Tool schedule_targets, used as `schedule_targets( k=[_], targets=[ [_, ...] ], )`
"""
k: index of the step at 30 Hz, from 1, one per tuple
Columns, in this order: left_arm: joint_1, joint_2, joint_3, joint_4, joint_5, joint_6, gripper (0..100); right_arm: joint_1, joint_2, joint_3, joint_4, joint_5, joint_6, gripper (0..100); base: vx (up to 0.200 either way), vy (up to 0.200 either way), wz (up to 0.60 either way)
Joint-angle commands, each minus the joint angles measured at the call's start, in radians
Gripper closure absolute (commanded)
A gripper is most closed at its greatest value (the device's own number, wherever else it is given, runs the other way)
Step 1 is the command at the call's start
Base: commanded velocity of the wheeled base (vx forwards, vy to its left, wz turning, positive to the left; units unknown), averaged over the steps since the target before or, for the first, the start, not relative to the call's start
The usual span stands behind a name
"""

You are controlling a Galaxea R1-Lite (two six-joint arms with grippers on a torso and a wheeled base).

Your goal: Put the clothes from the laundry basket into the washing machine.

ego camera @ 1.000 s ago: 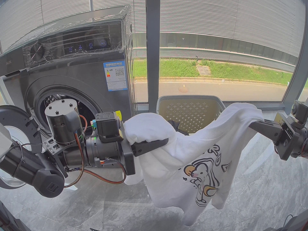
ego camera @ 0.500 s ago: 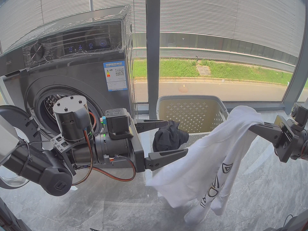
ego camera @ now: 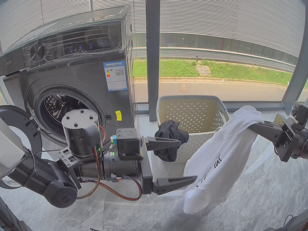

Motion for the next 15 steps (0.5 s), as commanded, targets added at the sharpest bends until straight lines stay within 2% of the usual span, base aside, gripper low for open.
schedule_targets(
  k=[1,3,4,6,15],
  targets=[
    [-0.022,0.046,0.051,0.001,-0.043,0.059,0,0.020,0.003,-0.031,0.000,0.004,0.011,100,0.000,0.000,0.00],
    [-0.019,0.082,0.060,0.001,-0.048,0.085,0,0.045,0.000,-0.043,0.000,0.001,0.037,100,0.000,0.000,0.00],
    [-0.019,0.082,0.060,0.001,-0.048,0.085,0,0.045,0.000,-0.043,0.000,0.001,0.037,100,0.000,0.000,0.00],
    [-0.013,0.138,0.053,0.000,-0.044,0.108,0,0.082,-0.003,-0.046,0.000,-0.005,0.066,100,0.000,0.000,0.00],
    [0.064,0.289,-0.013,-0.023,-0.046,0.157,0,0.117,-0.003,-0.072,0.000,-0.005,0.072,100,0.000,0.000,0.00]
  ],
)
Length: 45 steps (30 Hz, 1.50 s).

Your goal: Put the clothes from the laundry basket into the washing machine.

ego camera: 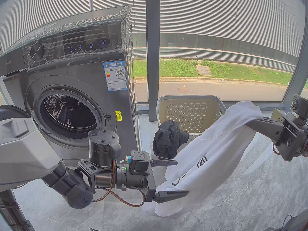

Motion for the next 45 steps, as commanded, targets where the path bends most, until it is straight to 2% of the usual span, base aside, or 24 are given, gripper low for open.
schedule_targets(
  k=[1,4,5,7,10,14,23,32,37,45],
  targets=[
    [0.045,0.116,-0.034,-0.035,-0.006,0.016,0,0.016,-0.002,-0.017,-0.001,0.001,0.003,100,0.000,0.000,0.00],
    [0.040,0.139,-0.029,-0.073,-0.020,0.015,0,0.022,0.000,-0.028,-0.001,0.001,0.006,100,0.000,0.000,0.00],
    [0.026,0.158,-0.024,-0.102,-0.049,0.015,0,0.030,0.003,-0.042,-0.001,0.000,0.021,100,0.000,0.000,0.00],
    [0.011,0.176,-0.026,-0.116,-0.060,0.015,0,0.038,0.003,-0.051,-0.001,0.000,0.038,100,0.000,0.000,0.00],
    [0.008,0.208,-0.035,-0.136,-0.043,0.013,0,0.055,0.002,-0.062,-0.001,0.000,0.059,100,0.000,0.000,0.00],
    [0.030,0.208,-0.031,-0.144,0.000,0.012,0,0.056,-0.002,-0.060,-0.001,0.000,0.059,100,0.000,0.000,0.00],
    [0.057,0.170,-0.009,-0.159,0.002,0.012,0,0.047,-0.002,-0.062,-0.001,0.000,0.061,100,0.000,0.000,0.00],
    [0.053,0.216,-0.024,-0.167,-0.007,0.012,0,0.078,0.000,-0.065,-0.001,0.001,0.067,100,0.000,0.000,0.00],
    [0.057,0.238,-0.040,-0.167,-0.001,0.010,0,0.114,0.000,-0.076,-0.001,0.000,0.088,100,0.000,0.000,0.00],
    [0.030,0.268,-0.084,-0.170,-0.007,0.010,0,0.163,0.011,-0.091,-0.001,0.000,0.090,100,0.000,0.000,0.00]
  ],
)
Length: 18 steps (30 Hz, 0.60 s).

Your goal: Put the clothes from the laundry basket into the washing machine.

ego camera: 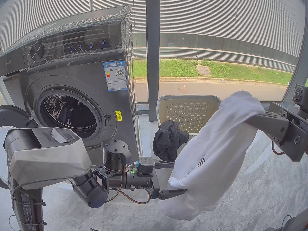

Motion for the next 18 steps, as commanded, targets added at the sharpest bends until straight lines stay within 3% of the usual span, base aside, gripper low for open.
schedule_targets(
  k=[1,10,15,17,18],
  targets=[
    [-0.021,0.031,-0.034,0.001,0.000,-0.002,0,0.028,0.012,-0.006,0.000,0.000,0.001,100,0.000,0.000,0.00],
    [-0.045,0.054,-0.079,-0.021,-0.016,-0.006,0,0.066,0.031,-0.012,0.000,-0.001,0.018,100,0.000,0.000,0.00],
    [-0.061,0.037,-0.039,-0.117,-0.054,-0.009,0,0.094,0.077,-0.076,0.000,-0.001,0.019,100,0.000,0.000,0.00],
    [-0.070,0.018,-0.014,-0.137,-0.059,-0.020,0,0.097,0.087,-0.083,0.000,-0.001,0.019,100,0.000,0.000,0.00],
    [-0.079,-0.004,0.024,-0.159,-0.065,-0.049,0,0.097,0.101,-0.087,0.000,-0.003,0.019,100,0.000,0.000,0.00]
  ],
)
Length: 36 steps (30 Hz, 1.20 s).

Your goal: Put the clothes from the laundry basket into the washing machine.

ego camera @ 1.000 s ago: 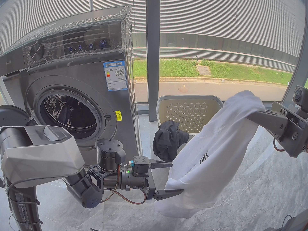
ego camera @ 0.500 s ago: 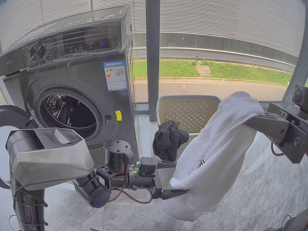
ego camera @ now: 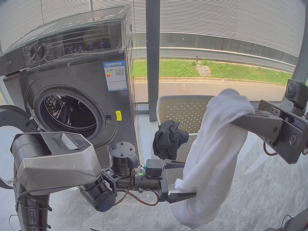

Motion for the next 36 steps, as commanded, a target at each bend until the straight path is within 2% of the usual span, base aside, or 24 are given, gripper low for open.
schedule_targets(
  k=[1,5,14,20,26,27,31,36],
  targets=[
    [-0.028,-0.057,0.088,-0.046,-0.014,-0.047,0,0.010,0.055,-0.023,0.000,-0.001,0.001,100,0.000,0.000,0.00],
    [-0.037,-0.083,0.153,-0.101,-0.014,-0.074,0,0.004,0.095,-0.037,0.000,-0.001,-0.001,100,0.000,0.000,0.00],
    [-0.053,-0.118,0.171,-0.108,-0.015,-0.090,0,0.007,0.159,-0.151,0.000,-0.003,0.001,100,0.000,0.000,0.00],
    [-0.049,-0.106,0.168,-0.108,-0.015,-0.091,0,0.037,0.177,-0.194,0.000,-0.018,0.005,100,0.000,0.000,0.00],
    [-0.040,-0.100,0.188,-0.107,-0.015,-0.091,0,0.030,0.193,-0.241,0.000,-0.024,0.007,100,0.000,0.000,0.00],
    [-0.034,-0.092,0.212,-0.108,-0.014,-0.090,0,0.027,0.199,-0.278,0.000,-0.044,0.011,100,0.000,0.000,0.00],
    [-0.017,-0.057,0.225,-0.110,-0.011,-0.086,0,0.027,0.196,-0.302,0.000,-0.059,0.056,100,0.000,0.000,0.00],
    [-0.019,-0.037,0.188,-0.115,-0.003,-0.090,0,0.034,0.191,-0.298,0.000,-0.061,0.060,100,0.000,0.000,0.00]
  ],
)
